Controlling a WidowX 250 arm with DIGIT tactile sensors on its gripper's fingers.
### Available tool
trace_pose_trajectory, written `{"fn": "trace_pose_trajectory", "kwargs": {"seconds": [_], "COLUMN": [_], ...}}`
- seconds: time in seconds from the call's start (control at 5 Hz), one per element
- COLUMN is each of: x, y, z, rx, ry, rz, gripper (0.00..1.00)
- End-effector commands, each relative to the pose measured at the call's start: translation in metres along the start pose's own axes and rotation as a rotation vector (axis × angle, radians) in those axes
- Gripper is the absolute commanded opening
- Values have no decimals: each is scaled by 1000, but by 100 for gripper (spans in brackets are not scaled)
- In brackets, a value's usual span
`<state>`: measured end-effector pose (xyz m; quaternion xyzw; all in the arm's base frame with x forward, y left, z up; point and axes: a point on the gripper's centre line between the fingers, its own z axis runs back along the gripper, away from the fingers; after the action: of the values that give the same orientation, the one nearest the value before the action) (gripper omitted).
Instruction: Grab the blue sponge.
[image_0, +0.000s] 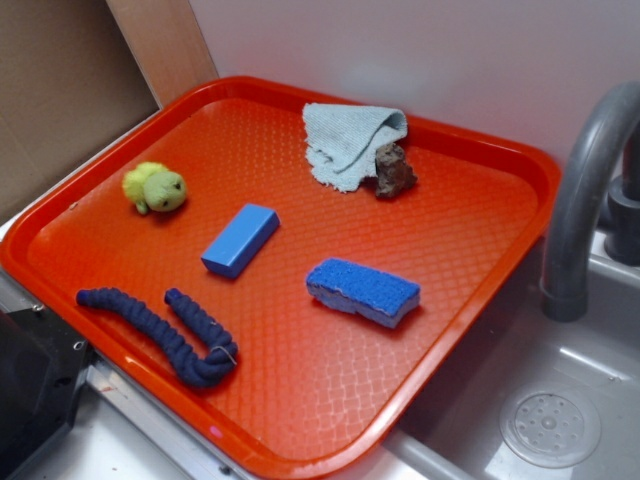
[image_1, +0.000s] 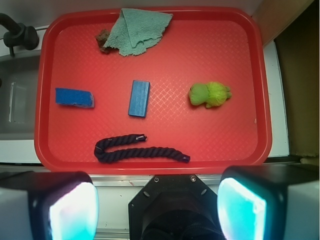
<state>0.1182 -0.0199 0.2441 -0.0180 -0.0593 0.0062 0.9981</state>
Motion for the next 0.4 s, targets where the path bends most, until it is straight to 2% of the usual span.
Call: {"fn": "trace_pose_trajectory", "kwargs": {"seconds": [0.0,0.2], "x": [0,44], "y": [0,-25], "z": [0,1], "rx": [0,-5], "ry": [0,-114], "rz": [0,-253], "gripper": [100,100]}}
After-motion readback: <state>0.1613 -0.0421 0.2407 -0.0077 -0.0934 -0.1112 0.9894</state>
